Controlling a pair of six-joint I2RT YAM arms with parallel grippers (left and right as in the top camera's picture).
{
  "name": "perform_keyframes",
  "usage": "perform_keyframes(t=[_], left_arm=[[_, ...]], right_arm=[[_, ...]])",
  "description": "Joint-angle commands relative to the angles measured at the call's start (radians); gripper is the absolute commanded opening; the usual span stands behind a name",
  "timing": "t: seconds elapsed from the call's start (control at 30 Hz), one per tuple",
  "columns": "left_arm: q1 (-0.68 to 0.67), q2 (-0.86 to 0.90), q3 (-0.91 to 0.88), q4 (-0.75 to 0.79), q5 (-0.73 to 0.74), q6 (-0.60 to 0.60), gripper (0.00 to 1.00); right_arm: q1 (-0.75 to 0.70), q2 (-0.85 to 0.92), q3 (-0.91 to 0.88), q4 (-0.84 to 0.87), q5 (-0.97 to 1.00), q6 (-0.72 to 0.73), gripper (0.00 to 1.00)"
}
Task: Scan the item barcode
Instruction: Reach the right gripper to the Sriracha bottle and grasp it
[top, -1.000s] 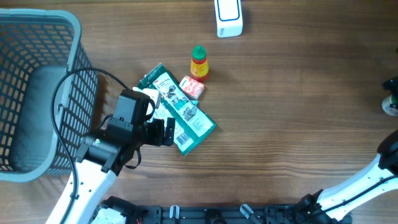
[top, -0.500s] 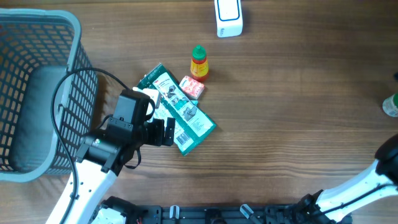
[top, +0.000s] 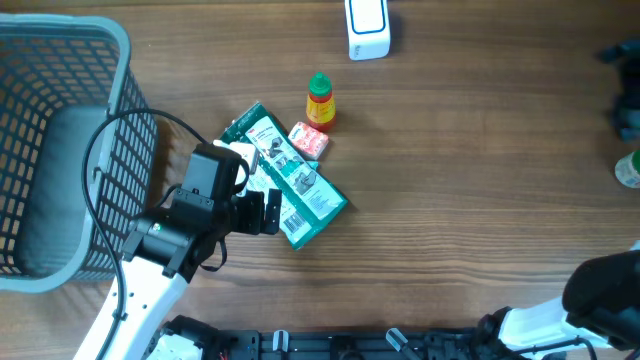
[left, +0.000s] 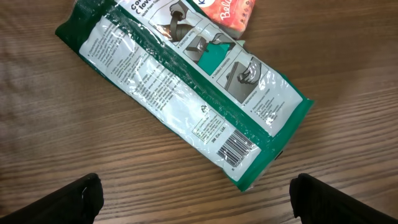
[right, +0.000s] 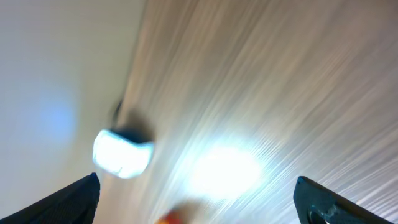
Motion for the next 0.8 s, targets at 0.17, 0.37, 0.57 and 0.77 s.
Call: perform_keyframes(t=[0.17,0.37,0.57,0.77], left_arm=[[0.006,0.000,-0.003,-0.001,0.015,0.016,1.00],[0.006,0.000,-0.003,-0.001,0.015,0.016,1.00],[0.006,0.000,-0.003,-0.001,0.015,0.016,1.00],[0.006,0.000,-0.003,-0.001,0.014,0.016,1.00]], right_arm=[[0.282,0.043,0.004,0.003,-0.111,0.360,1.00],[0.446,0.166,0.004,0.064,-0.164,0.566,1.00],[0.538,0.358,0.004,0.307,-0.463,0.621,1.00],[0.603,0.525,0.004,0.523,-0.696,0.695,0.99]])
